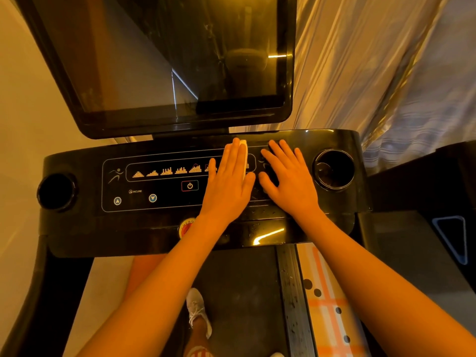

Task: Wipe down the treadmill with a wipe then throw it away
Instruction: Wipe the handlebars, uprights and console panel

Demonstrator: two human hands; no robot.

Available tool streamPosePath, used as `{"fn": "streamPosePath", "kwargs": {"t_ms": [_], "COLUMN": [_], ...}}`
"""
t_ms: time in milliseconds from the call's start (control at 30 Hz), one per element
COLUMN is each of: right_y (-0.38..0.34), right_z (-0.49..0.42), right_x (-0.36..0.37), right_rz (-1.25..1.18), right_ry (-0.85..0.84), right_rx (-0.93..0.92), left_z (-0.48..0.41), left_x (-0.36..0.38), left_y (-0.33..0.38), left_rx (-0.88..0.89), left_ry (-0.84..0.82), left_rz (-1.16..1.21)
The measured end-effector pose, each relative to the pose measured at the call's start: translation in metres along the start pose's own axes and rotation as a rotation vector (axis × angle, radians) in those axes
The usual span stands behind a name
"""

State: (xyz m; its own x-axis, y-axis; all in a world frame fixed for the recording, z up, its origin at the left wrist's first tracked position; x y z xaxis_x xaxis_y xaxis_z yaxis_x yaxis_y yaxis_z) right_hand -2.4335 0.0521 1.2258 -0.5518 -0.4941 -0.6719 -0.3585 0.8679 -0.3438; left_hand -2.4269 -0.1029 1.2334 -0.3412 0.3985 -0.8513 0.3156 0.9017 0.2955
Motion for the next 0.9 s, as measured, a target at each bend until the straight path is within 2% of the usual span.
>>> {"fn": "streamPosePath", "kwargs": {"t_ms": [100, 167, 300, 467, 633, 900], "right_y": [-0.001, -0.002, -0.011, -0.071, -0.092, -0.092], "right_z": [0.000, 0.000, -0.007, -0.013, -0.016, -0.016], "right_x": [0.001, 0.002, -0.004, 0.009, 0.040, 0.051], "right_rz": [0.025, 0.037, 0.076, 0.012, 0.114, 0.213], "right_ry": [-0.019, -0.042, -0.032, -0.056, -0.104, -0.067], "right_rx": [-0.007, -0.007, -0.008, -0.105, -0.002, 0.076], "left_z": [0.008, 0.010, 0.000, -0.005, -0.002, -0.001], "left_x": [-0.018, -0.028, -0.043, -0.047, -0.039, -0.037], "left_y": [-0.013, -0.035, -0.075, -0.109, -0.115, -0.115], "left_rx": [-0.009, -0.028, 0.145, 0.268, 0.307, 0.344], "left_ry": [0.009, -0.004, -0.061, -0.055, 0.007, 0.052], "left_rz": [0.083, 0.057, -0.084, -0.120, -0.163, -0.157]}}
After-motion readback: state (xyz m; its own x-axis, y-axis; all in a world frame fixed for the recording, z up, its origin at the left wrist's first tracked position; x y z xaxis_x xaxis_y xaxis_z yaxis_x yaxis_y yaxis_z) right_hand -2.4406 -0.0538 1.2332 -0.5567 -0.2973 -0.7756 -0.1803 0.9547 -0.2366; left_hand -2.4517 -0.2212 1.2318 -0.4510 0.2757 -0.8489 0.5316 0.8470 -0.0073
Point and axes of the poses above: each hand's wrist, its own z-axis away from the middle knuckle, its own x-axis out of the palm, y = z × x, the point moved 6 cm from there along -z, towards the middle knuckle, and after that the axes turned 14 degrees about y, right-handed, at the moved point
